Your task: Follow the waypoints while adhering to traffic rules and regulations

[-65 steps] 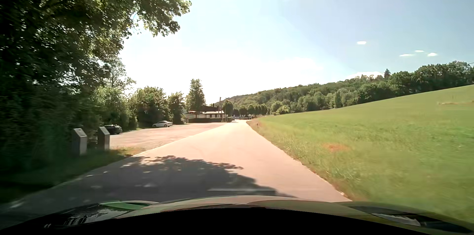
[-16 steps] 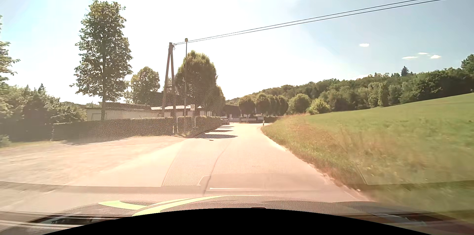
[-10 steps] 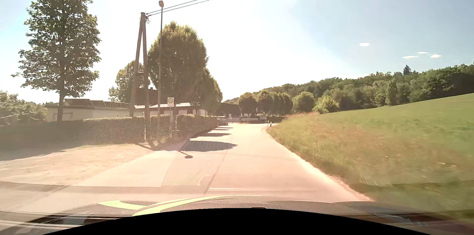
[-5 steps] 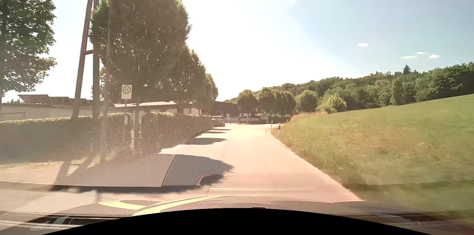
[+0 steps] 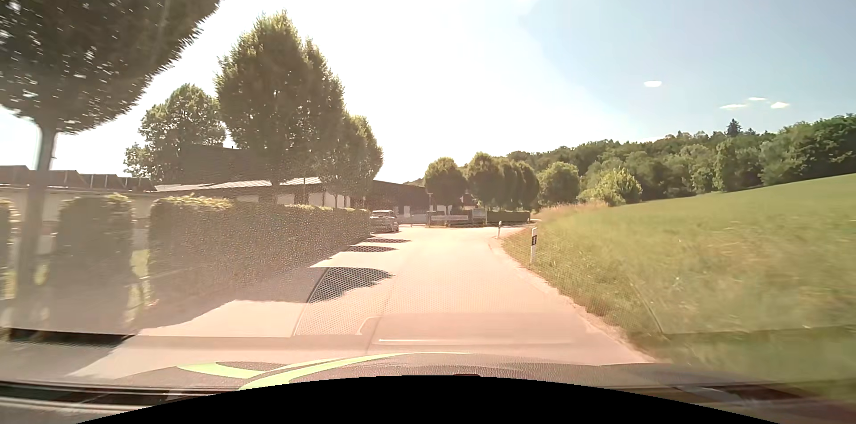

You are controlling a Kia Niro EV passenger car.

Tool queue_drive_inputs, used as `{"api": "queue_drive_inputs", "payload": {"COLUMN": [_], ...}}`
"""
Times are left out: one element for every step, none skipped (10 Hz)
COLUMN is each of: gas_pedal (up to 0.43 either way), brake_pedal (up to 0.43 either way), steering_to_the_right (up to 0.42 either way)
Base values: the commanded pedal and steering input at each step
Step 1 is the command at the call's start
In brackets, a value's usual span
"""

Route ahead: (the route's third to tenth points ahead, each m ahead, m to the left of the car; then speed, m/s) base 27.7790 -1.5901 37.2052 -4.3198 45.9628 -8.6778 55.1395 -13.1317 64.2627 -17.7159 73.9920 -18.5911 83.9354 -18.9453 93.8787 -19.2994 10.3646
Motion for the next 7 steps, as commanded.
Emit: {"api": "queue_drive_inputs", "payload": {"gas_pedal": [0.000,0.000,0.000,0.000,0.000,0.000,0.000], "brake_pedal": [0.000,0.000,0.000,0.000,0.000,0.000,0.000], "steering_to_the_right": [0.006,0.006,0.006,0.007,0.009,0.012,0.019]}}
